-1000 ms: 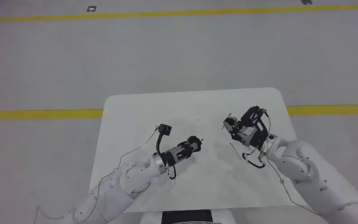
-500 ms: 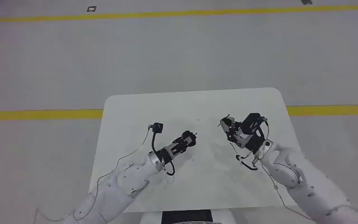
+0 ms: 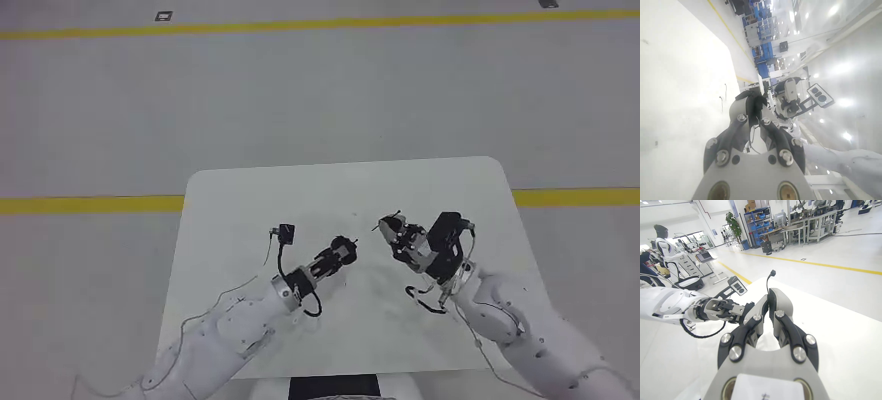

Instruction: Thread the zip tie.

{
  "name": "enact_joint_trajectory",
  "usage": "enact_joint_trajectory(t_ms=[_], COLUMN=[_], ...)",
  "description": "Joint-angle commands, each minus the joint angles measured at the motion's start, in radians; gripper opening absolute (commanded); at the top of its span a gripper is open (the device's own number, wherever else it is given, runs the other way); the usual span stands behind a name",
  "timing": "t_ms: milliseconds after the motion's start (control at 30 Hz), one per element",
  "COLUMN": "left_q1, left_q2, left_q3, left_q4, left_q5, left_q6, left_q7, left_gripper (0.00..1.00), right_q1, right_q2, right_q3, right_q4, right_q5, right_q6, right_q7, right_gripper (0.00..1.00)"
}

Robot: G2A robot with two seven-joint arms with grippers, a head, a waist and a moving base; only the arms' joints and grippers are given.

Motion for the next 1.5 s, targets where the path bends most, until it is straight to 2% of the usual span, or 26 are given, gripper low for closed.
enact_joint_trajectory(t_ms=[0,133,400,967,1467], left_q1=[-0.002,-0.006,-0.006,-0.006,-0.006], left_q2=[-0.005,-0.013,-0.013,-0.013,-0.013], left_q3=[0.003,0.007,0.007,0.007,0.007], left_q4=[-0.001,-0.004,-0.004,-0.004,-0.004], left_q5=[-0.005,0.005,0.005,0.005,0.005], left_q6=[0.000,0.000,0.000,0.000,0.000], left_q7=[0.007,0.013,0.013,0.013,0.013], left_gripper=[0.00,0.00,0.00,0.00,0.00], right_q1=[0.015,0.045,0.045,0.057,0.057], right_q2=[0.003,0.009,0.009,-0.031,-0.045], right_q3=[-0.022,-0.060,-0.060,-0.077,-0.077], right_q4=[0.010,0.036,0.036,0.064,0.068], right_q5=[0.006,0.011,0.011,0.006,-0.003], right_q6=[0.000,0.000,0.000,0.000,0.000], right_q7=[-0.009,-0.026,-0.026,-0.004,0.021], right_gripper=[0.00,0.00,0.00,0.00,0.00])
